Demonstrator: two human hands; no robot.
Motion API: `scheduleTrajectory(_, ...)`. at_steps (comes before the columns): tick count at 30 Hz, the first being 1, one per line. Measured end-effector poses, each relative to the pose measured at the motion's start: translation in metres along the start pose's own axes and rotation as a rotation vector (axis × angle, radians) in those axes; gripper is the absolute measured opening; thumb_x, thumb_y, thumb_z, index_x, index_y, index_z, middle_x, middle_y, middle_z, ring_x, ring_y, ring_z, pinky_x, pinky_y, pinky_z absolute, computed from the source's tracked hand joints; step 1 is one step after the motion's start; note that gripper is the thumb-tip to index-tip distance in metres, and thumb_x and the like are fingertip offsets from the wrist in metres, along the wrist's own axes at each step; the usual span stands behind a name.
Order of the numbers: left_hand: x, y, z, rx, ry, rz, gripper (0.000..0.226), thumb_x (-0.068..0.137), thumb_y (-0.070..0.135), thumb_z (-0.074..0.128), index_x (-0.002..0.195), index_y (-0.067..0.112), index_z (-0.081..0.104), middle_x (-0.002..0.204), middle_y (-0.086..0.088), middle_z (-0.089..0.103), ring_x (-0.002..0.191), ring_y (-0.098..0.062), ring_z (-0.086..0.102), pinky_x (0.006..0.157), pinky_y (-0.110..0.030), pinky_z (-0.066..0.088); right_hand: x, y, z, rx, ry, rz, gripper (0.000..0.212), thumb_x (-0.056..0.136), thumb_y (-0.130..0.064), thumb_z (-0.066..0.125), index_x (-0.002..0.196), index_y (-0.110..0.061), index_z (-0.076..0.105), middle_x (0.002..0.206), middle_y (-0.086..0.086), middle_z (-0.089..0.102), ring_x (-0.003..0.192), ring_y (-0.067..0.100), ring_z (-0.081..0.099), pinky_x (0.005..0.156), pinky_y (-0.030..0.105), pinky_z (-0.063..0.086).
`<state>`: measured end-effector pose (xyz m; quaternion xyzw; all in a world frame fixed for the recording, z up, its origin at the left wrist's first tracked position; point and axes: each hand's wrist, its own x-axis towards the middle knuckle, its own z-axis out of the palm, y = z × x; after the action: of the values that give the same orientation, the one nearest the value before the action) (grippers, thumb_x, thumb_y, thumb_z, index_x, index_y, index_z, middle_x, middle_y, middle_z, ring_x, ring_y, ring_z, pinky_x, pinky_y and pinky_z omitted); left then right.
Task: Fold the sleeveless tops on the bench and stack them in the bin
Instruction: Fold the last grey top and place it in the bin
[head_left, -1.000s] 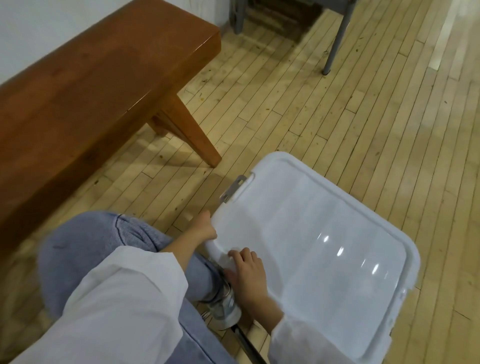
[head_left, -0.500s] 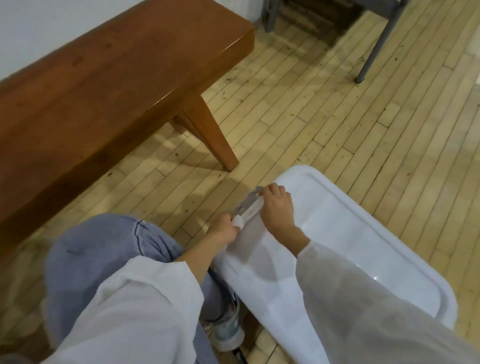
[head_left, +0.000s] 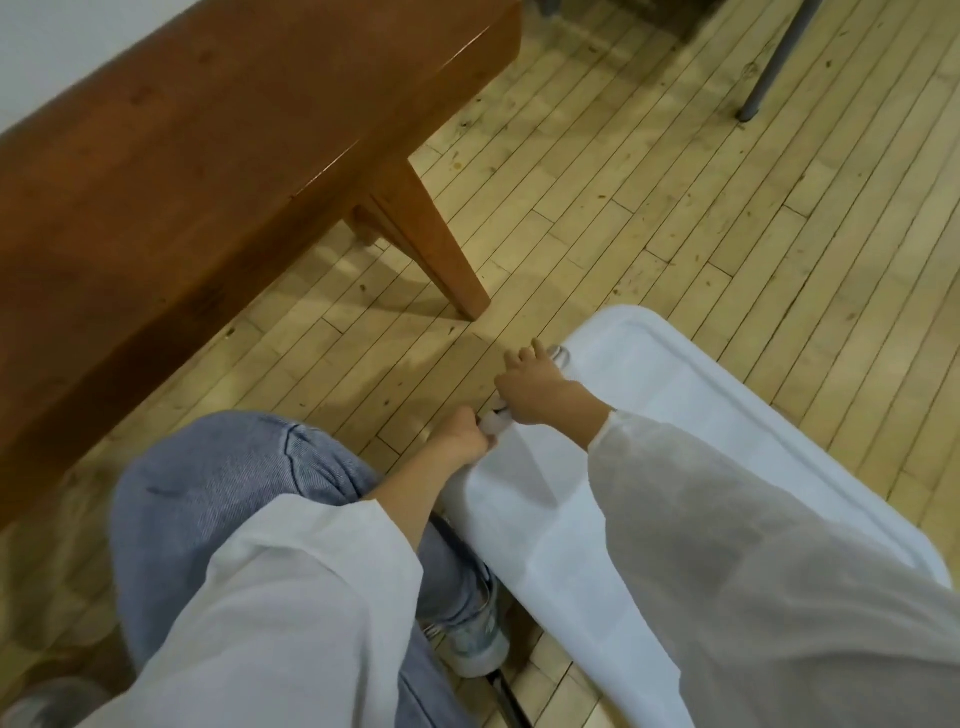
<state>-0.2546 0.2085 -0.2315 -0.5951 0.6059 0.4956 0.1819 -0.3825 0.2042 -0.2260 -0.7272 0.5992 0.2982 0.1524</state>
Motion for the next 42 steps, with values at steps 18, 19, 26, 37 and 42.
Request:
scheduleTrajectory(18,-0.013,0.002,0.002,0.124,0.043,0.075,0.015,0.095,0.026,0.051,0.101,0.012,0.053,0.100,-0.008,0.058,0.090,-0.023,0.054,0.077,-0.033,0.043,-0.026,-0.010,0.037,0.035,0.290,0.045,0.030,0.081,-0.020,0.068,0.108,-0.010,0.061,0.106,0.007,0.061,0.108,0.029,0.054,0.107,0.040,0.033)
scheduleTrajectory(19,-0.014,0.001,0.003,0.126,0.062,0.079,0.019,0.095,0.027,0.052,0.106,0.012,0.054,0.103,-0.008,0.059,0.092,-0.024,0.055,0.078,-0.033,0.044,-0.027,-0.011,0.040,0.027,0.324,0.051,0.031,0.073,-0.022,0.075,0.100,-0.012,0.066,0.098,0.005,0.065,0.101,0.027,0.059,0.101,0.039,0.040)
scheduleTrajectory(26,-0.018,0.004,0.000,0.110,0.030,0.047,0.034,0.096,0.024,0.052,0.125,0.006,0.051,0.121,-0.013,0.057,0.111,-0.028,0.054,0.086,-0.034,0.041,-0.033,-0.014,0.051,0.176,0.292,0.073,0.050,0.098,-0.016,0.039,0.145,-0.004,0.027,0.153,0.015,0.025,0.145,0.034,0.010,0.118,0.043,-0.001)
scheduleTrajectory(37,-0.082,0.083,0.122,0.844,0.174,0.600,0.043,0.095,0.017,0.045,0.138,0.016,0.037,0.150,-0.011,0.021,0.131,-0.030,0.034,0.104,-0.039,0.033,-0.206,-0.016,0.115,1.431,0.511,0.729,0.043,0.091,-0.003,0.043,0.133,-0.012,0.050,0.134,0.007,0.053,0.121,0.022,0.051,0.100,0.027,0.037)
scheduleTrajectory(42,-0.128,0.096,0.224,1.086,-0.177,0.879,0.047,0.094,0.017,0.045,0.141,0.017,0.039,0.157,-0.012,0.014,0.139,-0.031,0.028,0.110,-0.039,0.031,-0.311,-0.004,0.209,1.524,0.557,1.112,0.033,0.095,-0.009,0.044,0.126,-0.010,0.056,0.119,0.006,0.063,0.109,0.022,0.058,0.091,0.026,0.042)
